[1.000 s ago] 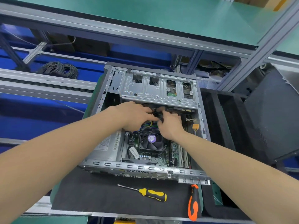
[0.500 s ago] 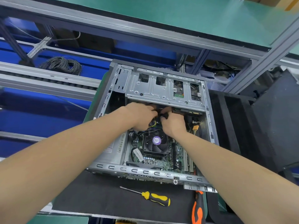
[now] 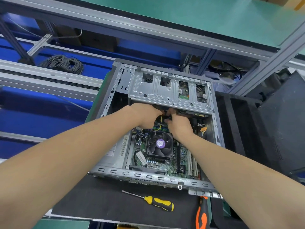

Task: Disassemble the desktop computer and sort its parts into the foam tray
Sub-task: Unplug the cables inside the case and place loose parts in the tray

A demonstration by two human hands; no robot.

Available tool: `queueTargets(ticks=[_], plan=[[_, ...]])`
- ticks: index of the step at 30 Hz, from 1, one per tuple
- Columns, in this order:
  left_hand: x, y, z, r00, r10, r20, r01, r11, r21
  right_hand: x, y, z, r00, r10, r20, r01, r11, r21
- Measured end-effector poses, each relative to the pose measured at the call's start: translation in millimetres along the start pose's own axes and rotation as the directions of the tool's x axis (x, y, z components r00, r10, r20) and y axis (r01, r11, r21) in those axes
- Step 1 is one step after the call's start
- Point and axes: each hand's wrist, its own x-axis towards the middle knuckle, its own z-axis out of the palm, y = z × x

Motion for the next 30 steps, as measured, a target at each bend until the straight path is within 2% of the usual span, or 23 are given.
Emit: queueTargets(ticks=[2,4,7,8,10,14,19,23,27,30], plan=[[0.7,0.5,-0.5,1.0,0.0,0.004,0.0,1.0,-0.003,-1.3,2.9,2.0,1.0,0.014,-0.025,-0.014,1.0,0.028],[2.0,1.4,-0.6,1.0,0.008,0.0,-0.008,1.0,-0.005,-3.7,5.5,4.0,0.993,0.102,-0.052,-0.09,0.978,0.19],[4.0,2.8,-2.3,1.0,0.011,0.022,-0.011,1.0,-0.002,-4.8,7.6,0.1,0.956,0.292,-0.031,-0.247,0.859,0.449],[4.5,3.0,-3.3,0.999,0.011,0.031,-0.011,1.0,-0.008,-5.7,7.5,-1.4,0.937,0.35,-0.01,-0.303,0.825,0.478],[6.2,4.1,-5.7,0.999,0.018,0.033,-0.017,0.999,-0.035,-2.3,11.5,1.4,0.901,0.427,-0.082,-0.316,0.773,0.549],[11.5,6.7,-7.4,0.999,0.022,0.04,-0.02,0.999,-0.031,2.2,18.5,9.2,0.951,0.303,-0.069,-0.221,0.818,0.532],[18.0,12.8,-8.7,0.999,-0.009,0.036,0.011,0.998,-0.057,11.7,15.0,12.7,0.959,0.272,-0.074,-0.179,0.791,0.585],[24.0,21.0,-7.1,0.998,-0.055,-0.028,0.052,0.993,-0.11,11.9,15.0,18.3,0.954,0.291,-0.065,-0.192,0.766,0.614],[32.8,25.4,-6.2,0.996,-0.083,-0.03,0.079,0.992,-0.1,16.0,16.9,14.6,0.929,0.368,-0.033,-0.287,0.777,0.561],[37.9,29.8,-5.1,0.991,-0.127,-0.032,0.118,0.971,-0.207,17.1,20.3,18.4,0.918,0.395,0.03,-0.321,0.697,0.641]])
